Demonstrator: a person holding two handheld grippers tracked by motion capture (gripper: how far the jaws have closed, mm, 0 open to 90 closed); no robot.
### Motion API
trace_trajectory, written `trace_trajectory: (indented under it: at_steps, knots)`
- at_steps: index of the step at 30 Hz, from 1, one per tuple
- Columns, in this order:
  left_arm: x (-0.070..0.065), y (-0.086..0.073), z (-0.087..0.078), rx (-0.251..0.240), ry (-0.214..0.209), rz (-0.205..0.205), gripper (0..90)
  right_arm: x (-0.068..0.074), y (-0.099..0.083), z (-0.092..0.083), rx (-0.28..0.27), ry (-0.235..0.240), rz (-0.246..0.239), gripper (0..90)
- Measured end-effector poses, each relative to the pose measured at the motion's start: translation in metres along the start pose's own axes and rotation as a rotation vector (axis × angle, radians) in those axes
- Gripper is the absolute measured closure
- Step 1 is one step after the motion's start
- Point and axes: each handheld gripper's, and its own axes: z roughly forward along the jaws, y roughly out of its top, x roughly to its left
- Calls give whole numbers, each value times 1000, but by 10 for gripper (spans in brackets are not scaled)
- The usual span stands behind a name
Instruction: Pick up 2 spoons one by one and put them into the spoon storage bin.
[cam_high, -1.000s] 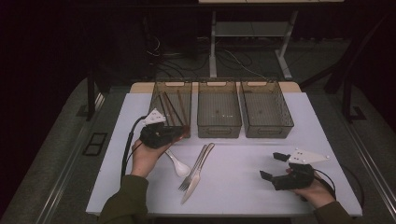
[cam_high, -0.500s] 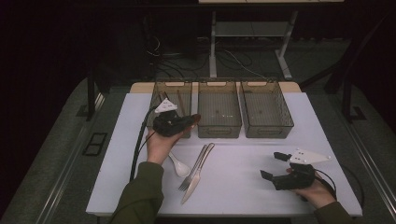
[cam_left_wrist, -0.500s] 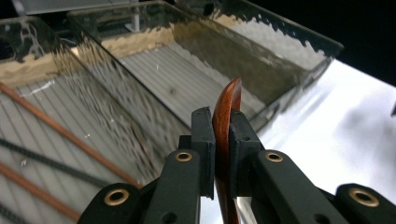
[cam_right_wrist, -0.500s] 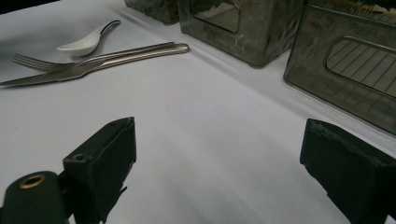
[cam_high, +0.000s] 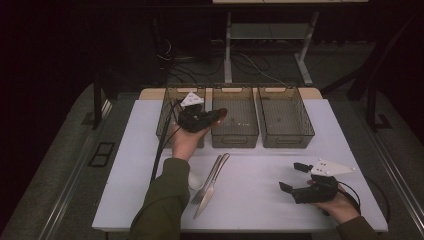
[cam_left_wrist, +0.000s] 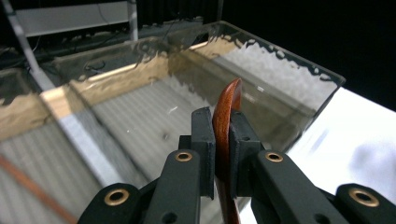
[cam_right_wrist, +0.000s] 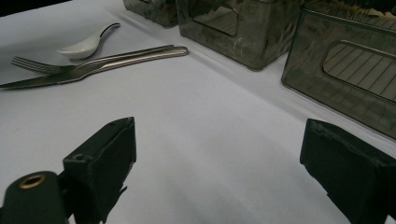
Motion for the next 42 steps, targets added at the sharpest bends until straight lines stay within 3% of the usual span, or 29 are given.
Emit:
trace_trajectory:
  at_steps: [8, 20, 28, 36, 39, 42]
  knots:
    - [-2, 28, 26, -27, -10, 27, 825, -1, 0, -1, 0, -11, 2, 107]
    - [-1, 45, 67, -54, -14, 45, 823, -3, -1, -2, -5, -16, 8, 107]
    - [2, 42, 84, -103, 32, 48, 823, -3, -1, -3, -9, -16, 11, 107]
    - [3, 33, 96, -48, 71, 65, 818, -4, -2, -3, -7, -18, 6, 107]
    - [2, 32, 98, -39, 102, 58, 653, -3, -2, -3, -6, -19, 5, 107]
    - [2, 31, 98, -31, 105, 59, 590, -3, -2, -4, -5, -18, 8, 107]
